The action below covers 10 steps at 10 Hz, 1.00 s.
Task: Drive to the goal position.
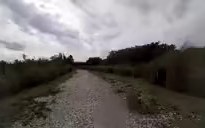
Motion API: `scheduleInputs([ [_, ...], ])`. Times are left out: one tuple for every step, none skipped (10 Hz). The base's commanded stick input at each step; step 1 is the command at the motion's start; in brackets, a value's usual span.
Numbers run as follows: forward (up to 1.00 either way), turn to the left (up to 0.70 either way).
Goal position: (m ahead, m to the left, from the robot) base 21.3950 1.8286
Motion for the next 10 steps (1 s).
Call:
scheduleInputs([
  [0.85,0.00],
  [0.85,0.00],
  [0.85,0.00],
  [0.85,0.00],
  [0.85,0.00],
  [0.85,0.00],
  [0.85,0.00],
  [0.85,0.00],
  [0.85,0.00],
  [0.85,0.00],
])
